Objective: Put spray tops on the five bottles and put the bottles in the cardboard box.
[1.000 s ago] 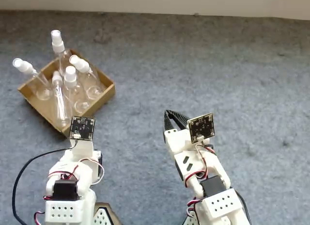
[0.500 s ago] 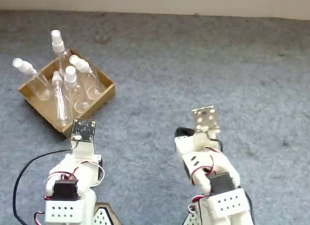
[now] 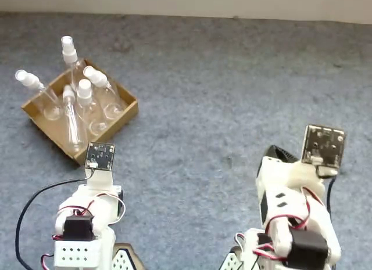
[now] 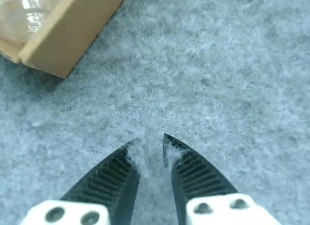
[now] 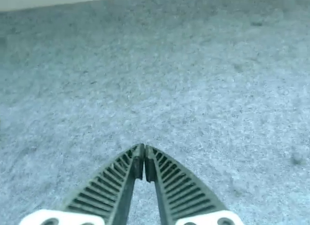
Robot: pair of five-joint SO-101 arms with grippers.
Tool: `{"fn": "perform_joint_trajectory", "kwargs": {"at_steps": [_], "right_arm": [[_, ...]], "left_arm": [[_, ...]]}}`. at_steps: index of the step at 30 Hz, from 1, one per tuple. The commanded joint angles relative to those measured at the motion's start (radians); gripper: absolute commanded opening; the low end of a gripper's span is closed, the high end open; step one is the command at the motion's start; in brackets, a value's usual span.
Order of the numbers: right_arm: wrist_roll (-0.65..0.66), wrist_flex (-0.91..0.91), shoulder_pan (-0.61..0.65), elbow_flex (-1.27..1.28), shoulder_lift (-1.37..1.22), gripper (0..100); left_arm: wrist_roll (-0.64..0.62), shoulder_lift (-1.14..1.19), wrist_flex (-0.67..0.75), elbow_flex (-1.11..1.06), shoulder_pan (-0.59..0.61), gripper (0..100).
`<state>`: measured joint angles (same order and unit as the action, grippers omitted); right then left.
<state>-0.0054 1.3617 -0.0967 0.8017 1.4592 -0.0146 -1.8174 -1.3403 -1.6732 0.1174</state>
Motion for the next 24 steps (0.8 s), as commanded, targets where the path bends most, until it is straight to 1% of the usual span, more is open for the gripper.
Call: {"fn": "perform_joint_trajectory", "kwargs": {"at_steps": [1,16,19,24], "right_arm": [[0.006,0.074,-0.015,-0.147,-0.002,0.5],[0.006,0.395,-0.015,-0.619,-0.001,0.5],[0.006,0.400,-0.018,-0.682,0.042,0.5],[0.012,0.372,-0.021,-0.707,0.236,0.5]], "left_arm": [[0.002,-0.001,-0.006,-0.022,0.013,1],[0.002,-0.001,-0.006,-0.022,0.013,1],[0.002,-0.001,-0.006,-0.022,0.013,1],[0.002,-0.001,-0.006,-0.022,0.013,1]]}}
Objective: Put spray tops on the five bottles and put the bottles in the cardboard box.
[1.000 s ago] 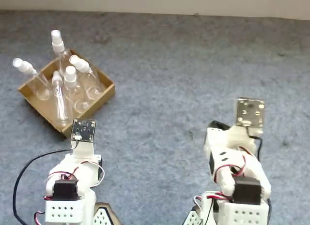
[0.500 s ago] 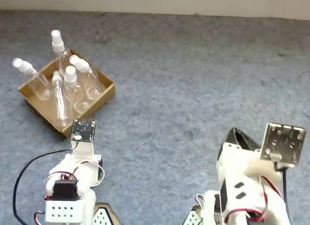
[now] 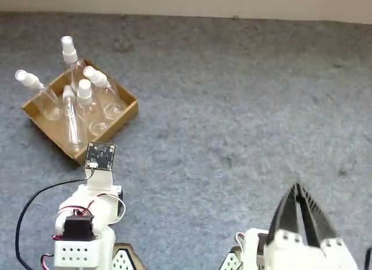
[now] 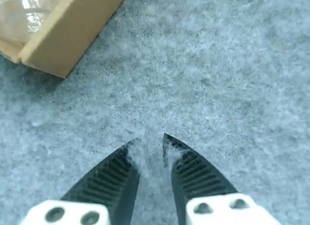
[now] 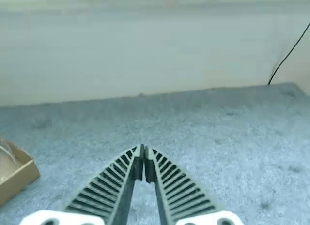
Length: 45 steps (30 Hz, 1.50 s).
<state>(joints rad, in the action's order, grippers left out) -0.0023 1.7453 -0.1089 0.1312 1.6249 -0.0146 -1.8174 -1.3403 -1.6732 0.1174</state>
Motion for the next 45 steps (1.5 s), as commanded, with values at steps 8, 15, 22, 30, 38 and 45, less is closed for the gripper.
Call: {"fn": "perform_joint_trajectory", "kwargs": {"at_steps": [8,15,22,30,38,45], "right_arm": [[0.012,-0.042,-0.001,0.085,0.163,0.5],[0.146,-0.056,0.038,0.165,0.214,0.5],[0.141,-0.064,0.197,0.176,0.214,0.5],[0.143,-0.019,0.222,0.317,0.214,0.5],[0.143,-0.007,0.222,0.475,0.214,0.5],[0.140,-0.148,0.222,0.739,0.214,0.5]], "left_arm": [[0.002,-0.001,-0.006,-0.022,0.013,1],[0.002,-0.001,-0.006,-0.022,0.013,1],[0.002,-0.001,-0.006,-0.022,0.013,1],[0.002,-0.001,-0.006,-0.022,0.013,1],[0.002,-0.001,-0.006,-0.022,0.013,1],[0.002,-0.001,-0.008,-0.022,0.013,1]]}}
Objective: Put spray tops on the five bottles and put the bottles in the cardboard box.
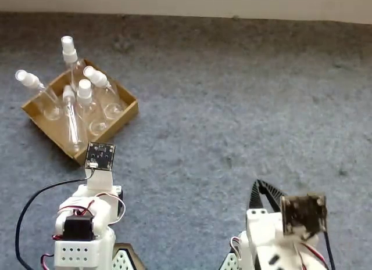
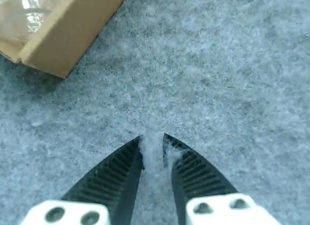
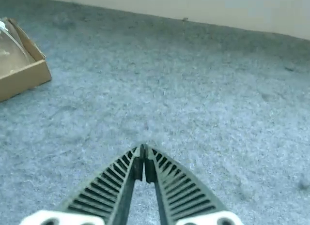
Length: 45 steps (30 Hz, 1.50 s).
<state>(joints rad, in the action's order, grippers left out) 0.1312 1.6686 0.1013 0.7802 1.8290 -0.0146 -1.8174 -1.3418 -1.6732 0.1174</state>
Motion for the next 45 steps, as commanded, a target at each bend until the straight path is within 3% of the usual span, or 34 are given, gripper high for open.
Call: {"fn": "perform_joint_trajectory", "kwargs": {"at_steps": [1,6,14,18,32,41,45], "right_arm": [[0.005,-0.087,0.012,0.134,0.010,0.5],[0.003,-0.154,-0.008,0.331,0.010,0.5],[0.009,-0.193,-0.062,0.367,0.010,0.5],[0.005,-0.214,-0.061,0.522,0.010,0.5],[0.003,-0.524,-0.160,0.981,0.010,0.5],[0.000,-0.455,-0.160,1.055,0.008,0.5],[-0.120,-0.415,-0.163,1.055,0.008,0.5]], "left_arm": [[0.002,-0.001,-0.006,-0.022,0.013,1],[0.000,-0.001,-0.005,-0.022,0.015,1],[0.000,-0.001,-0.008,-0.022,0.015,1],[0.000,-0.001,-0.008,-0.022,0.015,1],[0.000,-0.001,-0.008,-0.022,0.015,1],[0.000,-0.001,-0.006,-0.022,0.013,1],[0.000,-0.001,-0.006,-0.022,0.010,1]]}}
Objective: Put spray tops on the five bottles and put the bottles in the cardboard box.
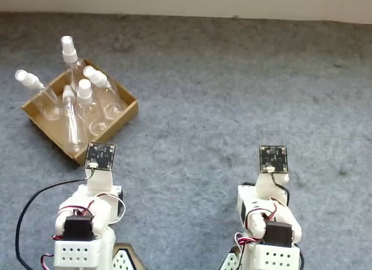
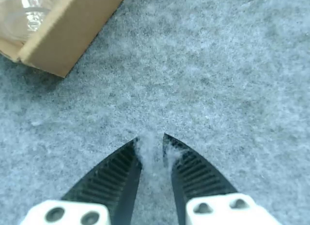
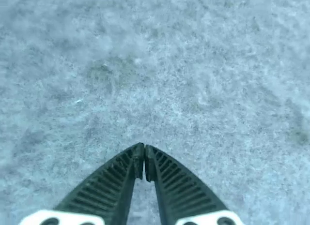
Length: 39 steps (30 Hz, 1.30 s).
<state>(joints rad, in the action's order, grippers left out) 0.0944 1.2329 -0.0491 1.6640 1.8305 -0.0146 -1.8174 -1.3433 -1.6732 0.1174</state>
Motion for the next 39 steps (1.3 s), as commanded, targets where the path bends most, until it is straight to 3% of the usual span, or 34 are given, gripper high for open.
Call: {"fn": "perform_joint_trajectory", "kwargs": {"at_steps": [1,9,16,39], "right_arm": [[-0.114,0.021,-0.012,0.171,0.007,0.5],[-0.157,0.022,-0.005,0.171,0.007,0.5],[-0.157,0.022,0.073,0.171,0.007,0.5],[-0.157,0.022,0.073,0.171,0.007,0.5]], "left_arm": [[0.000,-0.001,-0.005,-0.022,0.010,1],[0.000,-0.001,-0.005,-0.022,0.008,1],[0.000,-0.001,-0.006,-0.022,0.008,1],[0.000,-0.001,-0.006,-0.022,0.012,1]]}}
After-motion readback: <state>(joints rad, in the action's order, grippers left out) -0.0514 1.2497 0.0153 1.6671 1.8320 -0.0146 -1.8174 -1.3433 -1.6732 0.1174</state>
